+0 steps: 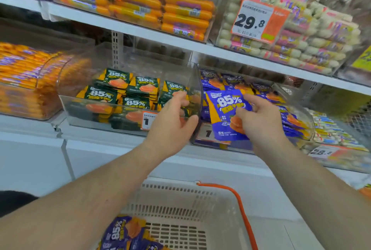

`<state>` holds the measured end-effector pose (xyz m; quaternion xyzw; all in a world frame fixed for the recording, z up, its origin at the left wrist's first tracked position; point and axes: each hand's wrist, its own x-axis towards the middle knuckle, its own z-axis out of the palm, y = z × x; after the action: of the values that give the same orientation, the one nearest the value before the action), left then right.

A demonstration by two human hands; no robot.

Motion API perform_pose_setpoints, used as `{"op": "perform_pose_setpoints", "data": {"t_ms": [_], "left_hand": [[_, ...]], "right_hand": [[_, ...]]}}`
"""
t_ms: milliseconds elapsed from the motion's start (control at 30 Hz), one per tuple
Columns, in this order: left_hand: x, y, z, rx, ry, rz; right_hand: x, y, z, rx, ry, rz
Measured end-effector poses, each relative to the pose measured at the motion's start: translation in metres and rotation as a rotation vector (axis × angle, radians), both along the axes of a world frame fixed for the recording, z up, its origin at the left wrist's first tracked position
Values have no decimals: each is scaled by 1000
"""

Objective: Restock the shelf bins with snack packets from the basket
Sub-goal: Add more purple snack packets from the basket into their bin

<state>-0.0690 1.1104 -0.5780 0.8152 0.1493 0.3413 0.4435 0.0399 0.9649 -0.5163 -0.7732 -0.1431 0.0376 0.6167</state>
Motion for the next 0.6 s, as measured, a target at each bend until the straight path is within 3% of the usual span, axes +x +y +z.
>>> {"op": "perform_pose_setpoints", "data": {"t_ms": [133, 233, 467, 600], "left_hand": [[3, 7, -18, 486, 218, 26], [4, 6, -30, 640, 316, 26], [10, 10, -35, 709, 300, 52], [8, 8, -34, 615, 264, 34]], "right_hand": [[51, 29, 17, -46, -36, -84], [70, 51, 15, -263, -106, -102], [65, 70, -3, -958, -289, -45], [61, 66, -7, -1031, -306, -31]]}}
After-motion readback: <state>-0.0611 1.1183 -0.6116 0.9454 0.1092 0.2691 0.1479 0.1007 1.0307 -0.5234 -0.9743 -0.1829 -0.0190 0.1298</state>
